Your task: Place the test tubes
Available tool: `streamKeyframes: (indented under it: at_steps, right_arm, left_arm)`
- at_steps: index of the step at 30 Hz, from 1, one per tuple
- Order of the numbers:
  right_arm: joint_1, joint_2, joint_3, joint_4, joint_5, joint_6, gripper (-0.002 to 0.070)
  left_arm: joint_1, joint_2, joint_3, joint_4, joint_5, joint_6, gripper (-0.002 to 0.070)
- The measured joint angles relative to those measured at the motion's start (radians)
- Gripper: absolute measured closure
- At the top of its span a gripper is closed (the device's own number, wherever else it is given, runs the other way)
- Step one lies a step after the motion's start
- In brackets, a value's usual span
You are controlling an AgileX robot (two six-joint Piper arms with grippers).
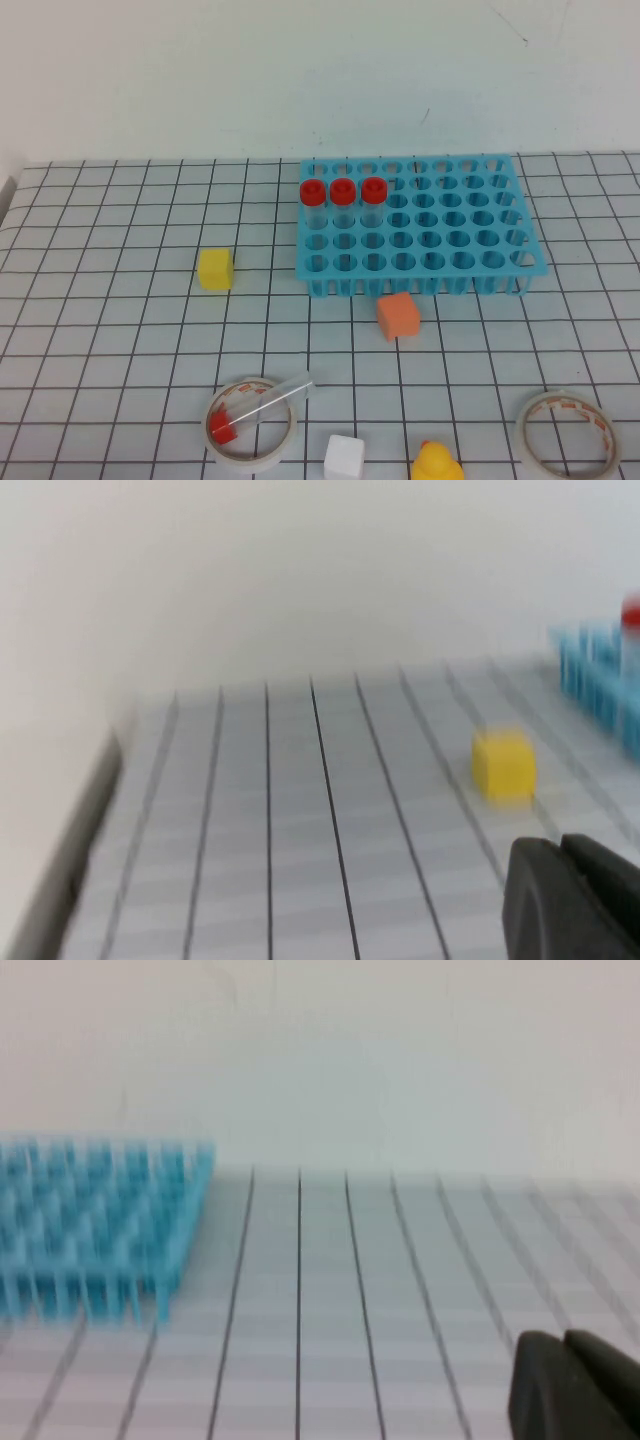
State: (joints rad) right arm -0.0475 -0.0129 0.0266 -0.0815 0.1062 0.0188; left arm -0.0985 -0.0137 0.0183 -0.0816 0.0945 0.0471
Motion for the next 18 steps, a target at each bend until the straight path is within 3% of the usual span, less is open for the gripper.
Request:
streamKeyframes:
  at_steps: [9,15,18]
  right_arm:
    - [0.0,0.0,0.0,0.0,-0.532,0.0,0.0678]
    - [0.0,0.0,0.0,0.027,-0.842,0.007,0.0678]
    - [0.0,0.0,0.0,0.122,-0.911,-0.087,0.0678]
  left_arm:
    - [0.0,0.0,0.0,0.0,-0.553,0.045,0.0676]
    - [0.0,0.0,0.0,-0.012,-0.713,0.093,0.0676]
    - [0.0,0.0,0.0,-0.023,-0.715,0.102,0.0676]
